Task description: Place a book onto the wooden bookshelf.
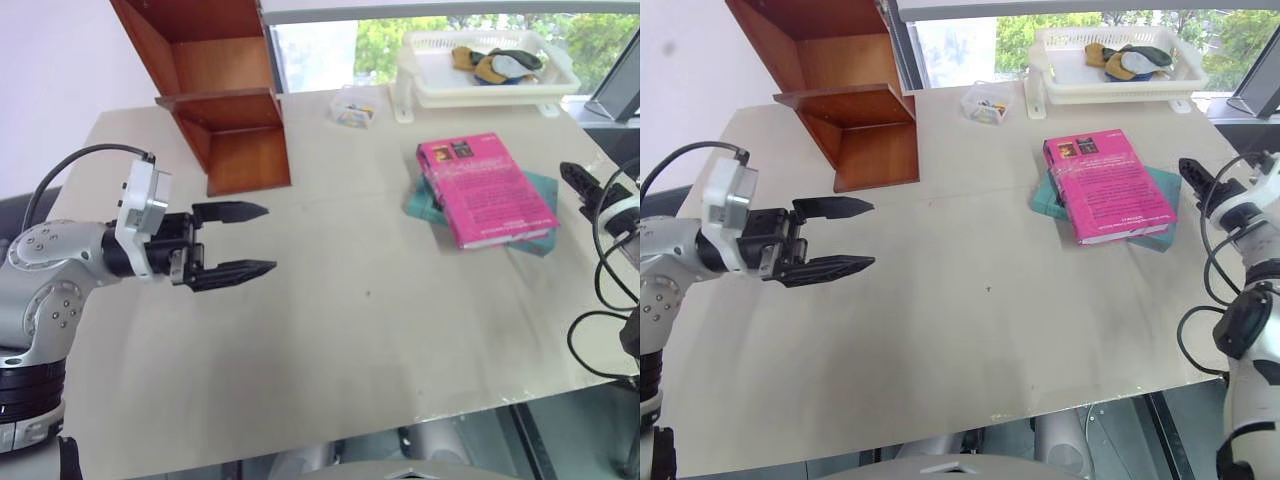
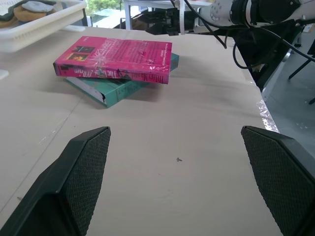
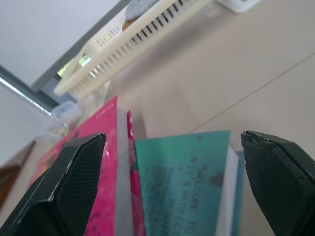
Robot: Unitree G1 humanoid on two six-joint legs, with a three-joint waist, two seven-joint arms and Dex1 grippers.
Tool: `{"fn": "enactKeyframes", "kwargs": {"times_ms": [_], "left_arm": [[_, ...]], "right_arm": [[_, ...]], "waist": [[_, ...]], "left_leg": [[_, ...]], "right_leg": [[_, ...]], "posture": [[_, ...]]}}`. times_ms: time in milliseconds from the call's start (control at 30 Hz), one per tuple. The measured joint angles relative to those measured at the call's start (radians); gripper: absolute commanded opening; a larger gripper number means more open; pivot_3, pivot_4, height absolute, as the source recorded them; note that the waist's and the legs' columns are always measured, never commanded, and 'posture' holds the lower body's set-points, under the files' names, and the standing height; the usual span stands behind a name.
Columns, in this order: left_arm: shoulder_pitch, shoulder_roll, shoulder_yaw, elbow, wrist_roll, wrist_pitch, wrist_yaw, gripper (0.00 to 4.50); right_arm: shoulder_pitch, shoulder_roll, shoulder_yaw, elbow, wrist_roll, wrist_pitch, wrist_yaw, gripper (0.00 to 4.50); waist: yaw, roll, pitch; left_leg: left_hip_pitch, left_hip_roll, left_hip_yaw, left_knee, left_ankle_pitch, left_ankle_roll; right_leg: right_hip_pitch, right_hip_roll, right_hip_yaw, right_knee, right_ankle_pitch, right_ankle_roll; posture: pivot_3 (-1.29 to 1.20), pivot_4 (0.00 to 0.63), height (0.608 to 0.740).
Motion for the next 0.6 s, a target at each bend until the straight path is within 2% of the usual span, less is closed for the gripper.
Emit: {"fn": "enactKeyframes", "kwargs": {"times_ms": [333,600], "left_arm": [[0.013,0.018,0.02,-0.001,0.0,0.006,0.0,4.47],[0.013,0.025,0.02,-0.001,0.001,0.006,-0.001,4.47]], "right_arm": [[0.0,0.021,-0.048,0.008,0.043,0.158,-0.013,4.5],[0.0,0.032,-0.06,0.007,0.042,0.114,-0.054,4.5]], "waist": [[-0.001,0.0,0.0],[-0.001,0.0,0.0]], "left_leg": [[0.0,0.0,0.0,0.0,0.0,0.0],[0.001,0.0,0.001,0.0,0.0,0.0]], "right_leg": [[0.0,0.0,0.0,0.0,0.0,0.0],[0.0,0.0,0.001,0.0,0.0,0.0]], "posture": [[0.0,0.15,0.74],[0.0,0.15,0.74]]}}
